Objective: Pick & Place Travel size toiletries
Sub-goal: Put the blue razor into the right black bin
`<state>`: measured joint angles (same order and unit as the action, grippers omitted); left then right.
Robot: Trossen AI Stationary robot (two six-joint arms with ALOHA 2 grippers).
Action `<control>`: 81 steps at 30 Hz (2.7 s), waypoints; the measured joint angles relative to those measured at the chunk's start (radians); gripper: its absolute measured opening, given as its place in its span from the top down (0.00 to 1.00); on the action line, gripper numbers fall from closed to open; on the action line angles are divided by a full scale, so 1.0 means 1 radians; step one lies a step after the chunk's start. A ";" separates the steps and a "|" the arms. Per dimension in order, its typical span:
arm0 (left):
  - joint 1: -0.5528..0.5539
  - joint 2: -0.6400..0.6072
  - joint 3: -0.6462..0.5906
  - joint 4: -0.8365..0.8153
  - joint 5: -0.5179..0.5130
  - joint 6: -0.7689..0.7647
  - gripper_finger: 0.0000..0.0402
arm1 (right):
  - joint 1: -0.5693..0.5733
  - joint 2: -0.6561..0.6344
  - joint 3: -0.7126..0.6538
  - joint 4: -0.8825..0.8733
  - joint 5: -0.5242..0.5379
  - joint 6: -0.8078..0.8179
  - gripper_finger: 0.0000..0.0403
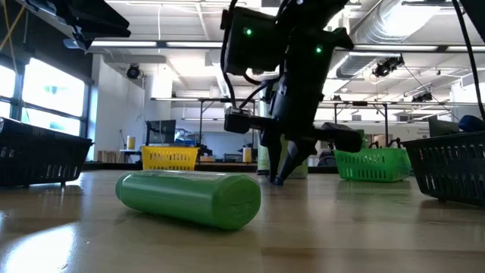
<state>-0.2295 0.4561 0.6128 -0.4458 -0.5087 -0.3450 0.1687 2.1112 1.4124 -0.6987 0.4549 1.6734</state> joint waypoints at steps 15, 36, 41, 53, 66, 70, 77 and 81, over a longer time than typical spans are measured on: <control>0.000 0.000 0.000 -0.002 0.002 0.000 0.72 | 0.041 -0.185 0.000 0.008 -0.035 -0.158 0.93; 0.000 0.000 0.000 0.001 0.001 0.000 0.72 | 0.260 -0.584 0.002 -0.291 -0.358 -0.238 0.93; 0.000 0.000 0.000 0.001 0.001 0.000 0.72 | 0.369 -0.629 0.002 -0.393 -0.359 -0.129 0.93; 0.000 0.000 0.000 0.002 0.000 0.000 0.72 | 0.576 -0.630 0.002 -0.502 -0.244 0.162 0.93; 0.000 0.000 0.000 0.002 -0.003 0.000 0.72 | 0.664 -0.574 -0.188 -0.324 -0.276 0.351 0.93; 0.000 0.000 0.000 0.002 -0.003 0.000 0.72 | 0.663 -0.572 -0.246 -0.265 -0.318 0.366 0.93; 0.000 0.000 0.000 0.002 -0.002 0.000 0.72 | 0.663 -0.573 -0.306 -0.218 -0.361 0.366 0.90; 0.000 0.000 0.000 0.002 -0.002 0.000 0.72 | 0.663 -0.573 -0.312 -0.210 -0.358 0.364 0.87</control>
<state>-0.2294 0.4560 0.6128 -0.4442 -0.5110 -0.3453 0.8314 1.5387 1.1004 -0.9086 0.0968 2.0373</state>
